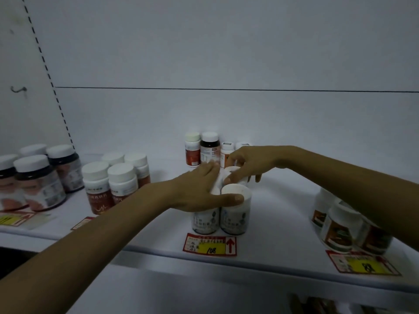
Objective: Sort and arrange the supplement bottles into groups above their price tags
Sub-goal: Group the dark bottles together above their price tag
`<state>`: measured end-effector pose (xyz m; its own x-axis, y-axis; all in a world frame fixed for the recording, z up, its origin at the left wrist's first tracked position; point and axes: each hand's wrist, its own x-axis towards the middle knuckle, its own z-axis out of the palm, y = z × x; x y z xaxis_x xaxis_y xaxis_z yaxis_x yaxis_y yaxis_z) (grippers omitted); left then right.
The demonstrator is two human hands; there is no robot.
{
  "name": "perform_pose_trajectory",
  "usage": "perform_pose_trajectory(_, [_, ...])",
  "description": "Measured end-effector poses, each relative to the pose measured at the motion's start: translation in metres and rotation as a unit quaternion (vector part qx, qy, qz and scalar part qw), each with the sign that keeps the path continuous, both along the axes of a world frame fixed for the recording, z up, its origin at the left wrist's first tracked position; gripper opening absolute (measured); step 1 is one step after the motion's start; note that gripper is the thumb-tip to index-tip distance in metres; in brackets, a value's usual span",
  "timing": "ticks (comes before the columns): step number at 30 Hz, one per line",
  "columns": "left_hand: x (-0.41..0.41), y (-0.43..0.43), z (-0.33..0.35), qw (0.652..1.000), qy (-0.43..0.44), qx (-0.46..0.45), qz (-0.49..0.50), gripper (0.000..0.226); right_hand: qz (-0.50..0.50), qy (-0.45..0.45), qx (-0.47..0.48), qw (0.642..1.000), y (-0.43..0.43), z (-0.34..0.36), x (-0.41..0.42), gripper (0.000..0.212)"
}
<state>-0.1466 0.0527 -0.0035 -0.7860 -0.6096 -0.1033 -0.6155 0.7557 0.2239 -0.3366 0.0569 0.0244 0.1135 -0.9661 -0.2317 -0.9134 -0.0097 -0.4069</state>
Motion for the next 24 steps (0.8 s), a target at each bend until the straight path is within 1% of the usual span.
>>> perform_pose_trajectory(2, [0.0,0.001,-0.003,1.0,-0.018,-0.015,0.017,0.093,0.008,-0.011,0.009,1.0,0.001,0.001,0.0,0.031])
perform_pose_trajectory(4, [-0.001,0.004,-0.001,0.999,-0.022,-0.018,0.016,0.091,0.015,-0.013,0.015,1.0,0.003,0.002,-0.001,0.033])
perform_pose_trajectory(7, [-0.001,0.004,0.001,0.999,-0.033,-0.019,0.02,0.091,0.018,-0.009,0.021,1.0,0.003,0.003,-0.003,0.033])
perform_pose_trajectory(9, [-0.001,0.004,0.003,0.998,-0.054,-0.03,0.013,0.096,0.017,-0.006,0.033,0.999,0.002,0.005,-0.004,0.032])
perform_pose_trajectory(11, [0.001,0.005,0.014,0.998,-0.055,-0.028,0.013,0.098,0.006,0.003,0.048,0.999,-0.001,0.012,-0.005,0.043])
perform_pose_trajectory(12, [0.002,0.004,0.021,0.999,-0.043,-0.024,0.018,0.094,-0.001,0.008,0.045,0.999,-0.005,0.016,-0.006,0.046])
perform_pose_trajectory(14, [0.005,-0.003,0.035,0.999,-0.016,-0.033,0.02,0.081,-0.014,0.013,0.018,1.0,-0.014,0.023,-0.007,0.045])
perform_pose_trajectory(16, [0.008,-0.017,0.047,0.996,-0.021,-0.081,0.025,0.084,-0.027,0.025,-0.017,0.999,-0.028,0.027,-0.007,0.042])
perform_pose_trajectory(20, [0.013,-0.048,0.061,0.986,-0.08,-0.139,0.048,0.087,-0.04,0.073,-0.076,0.994,-0.066,0.034,-0.001,0.042])
perform_pose_trajectory(22, [0.015,-0.064,0.067,0.978,-0.102,-0.176,0.048,0.088,-0.044,0.116,-0.122,0.985,-0.083,0.037,0.005,0.045])
perform_pose_trajectory(24, [0.018,-0.081,0.07,0.972,-0.096,-0.21,0.038,0.087,-0.059,0.165,-0.165,0.971,-0.099,0.039,0.01,0.051])
